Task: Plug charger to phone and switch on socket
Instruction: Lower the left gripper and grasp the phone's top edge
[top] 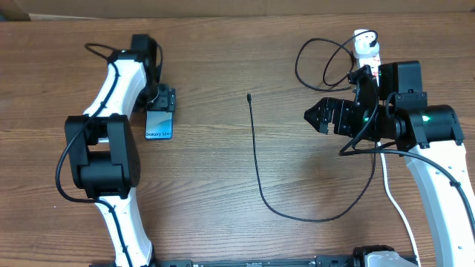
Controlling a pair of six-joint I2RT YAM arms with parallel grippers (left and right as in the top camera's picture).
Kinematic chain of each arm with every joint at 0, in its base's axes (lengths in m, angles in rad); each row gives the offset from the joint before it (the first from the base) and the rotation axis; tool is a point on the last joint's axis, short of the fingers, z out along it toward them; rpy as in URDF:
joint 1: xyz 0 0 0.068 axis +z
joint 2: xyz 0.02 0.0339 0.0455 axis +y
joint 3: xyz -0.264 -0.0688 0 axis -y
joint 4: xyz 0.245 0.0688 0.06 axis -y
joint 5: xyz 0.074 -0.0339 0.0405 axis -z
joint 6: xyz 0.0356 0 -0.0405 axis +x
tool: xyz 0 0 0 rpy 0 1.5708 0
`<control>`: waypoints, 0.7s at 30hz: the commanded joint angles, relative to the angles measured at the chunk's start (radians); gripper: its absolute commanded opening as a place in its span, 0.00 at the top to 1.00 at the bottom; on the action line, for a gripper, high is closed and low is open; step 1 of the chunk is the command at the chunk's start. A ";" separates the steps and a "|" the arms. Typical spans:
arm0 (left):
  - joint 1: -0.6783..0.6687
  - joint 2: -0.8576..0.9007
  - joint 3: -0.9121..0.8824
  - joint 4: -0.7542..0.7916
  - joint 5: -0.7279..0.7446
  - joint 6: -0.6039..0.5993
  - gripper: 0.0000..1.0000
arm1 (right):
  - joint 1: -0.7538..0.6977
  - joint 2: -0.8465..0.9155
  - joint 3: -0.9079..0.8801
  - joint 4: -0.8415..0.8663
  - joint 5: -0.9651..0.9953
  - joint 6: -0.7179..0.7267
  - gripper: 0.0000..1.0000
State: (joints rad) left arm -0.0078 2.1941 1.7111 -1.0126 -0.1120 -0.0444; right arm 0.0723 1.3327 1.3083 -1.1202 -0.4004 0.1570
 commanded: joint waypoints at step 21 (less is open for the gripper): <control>-0.006 0.010 -0.058 0.072 0.159 -0.095 0.02 | -0.001 -0.001 0.021 -0.011 0.007 0.000 0.00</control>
State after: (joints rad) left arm -0.0032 2.1941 1.6608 -0.9440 0.0307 -0.1040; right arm 0.0719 1.3327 1.3083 -1.1370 -0.4000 0.1574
